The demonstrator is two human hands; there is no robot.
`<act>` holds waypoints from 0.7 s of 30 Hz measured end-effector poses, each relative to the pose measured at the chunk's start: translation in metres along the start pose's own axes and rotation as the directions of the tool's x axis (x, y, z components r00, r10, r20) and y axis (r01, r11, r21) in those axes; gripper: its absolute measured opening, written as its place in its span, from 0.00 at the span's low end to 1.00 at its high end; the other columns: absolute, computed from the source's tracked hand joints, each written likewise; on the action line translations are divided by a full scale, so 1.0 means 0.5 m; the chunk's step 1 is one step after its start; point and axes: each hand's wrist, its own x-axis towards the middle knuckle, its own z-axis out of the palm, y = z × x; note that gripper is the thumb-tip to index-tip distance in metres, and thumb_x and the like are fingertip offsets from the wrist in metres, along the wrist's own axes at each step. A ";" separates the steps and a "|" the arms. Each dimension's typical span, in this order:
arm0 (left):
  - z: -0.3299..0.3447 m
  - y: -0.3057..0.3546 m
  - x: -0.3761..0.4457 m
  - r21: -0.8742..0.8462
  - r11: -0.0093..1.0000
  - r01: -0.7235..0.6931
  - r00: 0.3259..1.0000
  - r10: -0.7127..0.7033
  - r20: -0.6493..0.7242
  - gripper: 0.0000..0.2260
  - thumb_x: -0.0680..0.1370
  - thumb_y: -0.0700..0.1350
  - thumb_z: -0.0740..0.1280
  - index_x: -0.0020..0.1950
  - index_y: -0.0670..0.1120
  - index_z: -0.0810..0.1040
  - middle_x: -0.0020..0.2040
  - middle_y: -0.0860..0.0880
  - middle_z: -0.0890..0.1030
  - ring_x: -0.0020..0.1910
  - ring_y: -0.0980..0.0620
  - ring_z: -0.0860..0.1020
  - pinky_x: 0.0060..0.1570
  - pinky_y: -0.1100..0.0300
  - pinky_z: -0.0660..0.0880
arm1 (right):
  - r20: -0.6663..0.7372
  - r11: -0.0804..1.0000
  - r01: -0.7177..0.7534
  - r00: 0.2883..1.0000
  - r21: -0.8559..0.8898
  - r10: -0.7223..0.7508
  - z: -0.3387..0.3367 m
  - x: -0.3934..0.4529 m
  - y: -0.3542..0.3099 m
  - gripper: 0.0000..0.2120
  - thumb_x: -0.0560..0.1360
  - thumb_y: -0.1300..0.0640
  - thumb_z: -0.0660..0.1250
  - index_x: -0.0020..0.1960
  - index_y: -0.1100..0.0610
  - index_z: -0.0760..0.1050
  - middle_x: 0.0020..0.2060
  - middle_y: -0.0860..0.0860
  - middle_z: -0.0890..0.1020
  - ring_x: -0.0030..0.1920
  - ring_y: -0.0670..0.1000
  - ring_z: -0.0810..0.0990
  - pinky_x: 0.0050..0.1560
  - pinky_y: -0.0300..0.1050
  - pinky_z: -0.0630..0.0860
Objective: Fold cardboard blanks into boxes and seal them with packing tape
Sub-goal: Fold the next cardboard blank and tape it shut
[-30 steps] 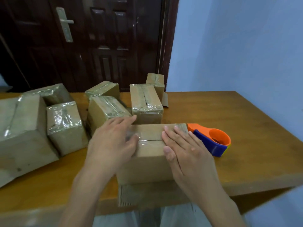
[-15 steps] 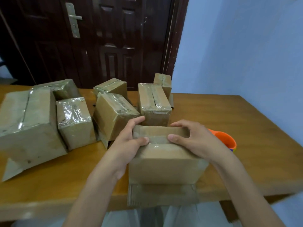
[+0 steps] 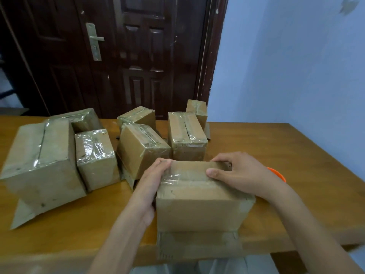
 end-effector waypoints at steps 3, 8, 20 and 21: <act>0.016 -0.009 -0.018 -0.019 0.997 -0.070 0.997 0.069 -0.023 0.14 0.87 0.47 0.62 0.44 0.41 0.73 0.41 0.45 0.77 0.39 0.54 0.77 0.40 0.69 0.74 | -0.243 0.919 -0.003 0.965 -0.395 -0.102 0.026 -0.007 -0.079 0.18 0.80 0.33 0.60 0.60 0.45 0.74 0.55 0.45 0.75 0.56 0.47 0.73 0.58 0.49 0.76; 0.066 -0.018 -0.010 -0.073 0.990 -0.124 0.989 0.117 -0.085 0.29 0.79 0.60 0.68 0.58 0.32 0.74 0.56 0.30 0.79 0.57 0.37 0.81 0.59 0.37 0.77 | -0.170 0.970 0.235 0.955 -0.060 -0.242 0.099 0.019 -0.177 0.21 0.86 0.45 0.55 0.41 0.52 0.77 0.39 0.51 0.81 0.42 0.55 0.79 0.46 0.51 0.75; 0.081 -0.028 0.005 0.129 0.966 -0.224 0.958 0.243 -0.155 0.11 0.86 0.46 0.62 0.50 0.48 0.83 0.48 0.44 0.84 0.51 0.40 0.80 0.52 0.46 0.77 | -0.141 0.942 0.054 0.984 -0.331 -0.106 0.010 0.004 0.046 0.27 0.86 0.41 0.53 0.37 0.54 0.77 0.36 0.51 0.81 0.40 0.54 0.80 0.48 0.55 0.79; 0.085 -0.028 0.004 0.134 0.964 -0.230 0.957 0.249 -0.151 0.11 0.86 0.46 0.62 0.50 0.48 0.83 0.48 0.44 0.84 0.50 0.42 0.81 0.51 0.48 0.76 | -0.151 0.938 0.037 0.984 -0.346 -0.094 0.005 0.000 0.051 0.27 0.85 0.40 0.52 0.38 0.53 0.77 0.36 0.50 0.81 0.40 0.54 0.80 0.48 0.55 0.80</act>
